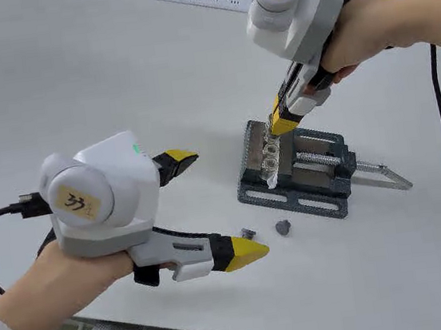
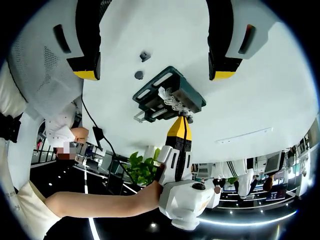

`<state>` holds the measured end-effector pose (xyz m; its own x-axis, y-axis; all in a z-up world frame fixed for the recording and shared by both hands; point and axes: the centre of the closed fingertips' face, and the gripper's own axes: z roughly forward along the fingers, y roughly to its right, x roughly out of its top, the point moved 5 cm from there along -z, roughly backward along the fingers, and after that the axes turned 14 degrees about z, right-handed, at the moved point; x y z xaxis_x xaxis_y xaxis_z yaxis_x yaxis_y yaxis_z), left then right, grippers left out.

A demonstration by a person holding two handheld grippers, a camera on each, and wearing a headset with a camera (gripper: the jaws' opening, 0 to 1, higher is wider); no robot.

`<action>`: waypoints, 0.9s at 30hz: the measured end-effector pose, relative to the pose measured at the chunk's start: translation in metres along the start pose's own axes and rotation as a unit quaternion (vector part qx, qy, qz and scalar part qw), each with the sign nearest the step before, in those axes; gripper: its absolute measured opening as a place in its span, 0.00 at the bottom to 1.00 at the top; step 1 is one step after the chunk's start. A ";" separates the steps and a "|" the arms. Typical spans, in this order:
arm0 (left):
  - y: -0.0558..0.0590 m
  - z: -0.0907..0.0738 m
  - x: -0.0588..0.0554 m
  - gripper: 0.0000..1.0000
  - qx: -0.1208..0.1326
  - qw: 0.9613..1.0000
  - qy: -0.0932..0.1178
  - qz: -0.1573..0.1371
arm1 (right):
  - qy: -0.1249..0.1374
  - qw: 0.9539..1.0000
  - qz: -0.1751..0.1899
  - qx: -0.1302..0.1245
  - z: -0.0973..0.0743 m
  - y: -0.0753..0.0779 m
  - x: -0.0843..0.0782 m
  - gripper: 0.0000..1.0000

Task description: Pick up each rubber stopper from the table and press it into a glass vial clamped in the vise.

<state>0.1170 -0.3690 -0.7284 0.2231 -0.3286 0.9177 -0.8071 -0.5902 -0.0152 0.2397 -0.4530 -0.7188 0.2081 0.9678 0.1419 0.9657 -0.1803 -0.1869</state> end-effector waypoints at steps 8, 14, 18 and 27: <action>-0.001 0.001 0.001 0.88 0.000 1.000 0.000 0.002 | 0.016 1.000 0.006 0.004 0.000 0.002 0.001 0.00; 0.001 0.000 0.002 0.88 -0.001 1.000 -0.001 0.004 | 0.017 1.000 -0.007 0.000 -0.002 -0.002 -0.004 0.05; 0.000 0.000 0.003 0.88 -0.001 1.000 -0.001 0.006 | 0.039 0.999 -0.002 0.000 -0.009 -0.007 -0.011 0.10; 0.001 0.000 0.004 0.88 -0.002 1.000 -0.002 0.008 | 0.086 0.996 0.007 -0.005 -0.013 -0.013 -0.022 0.30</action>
<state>0.1172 -0.3707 -0.7247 0.2132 -0.3413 0.9155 -0.8129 -0.5817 -0.0275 0.2250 -0.4741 -0.7066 0.2449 0.9208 0.3034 0.9637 -0.1970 -0.1801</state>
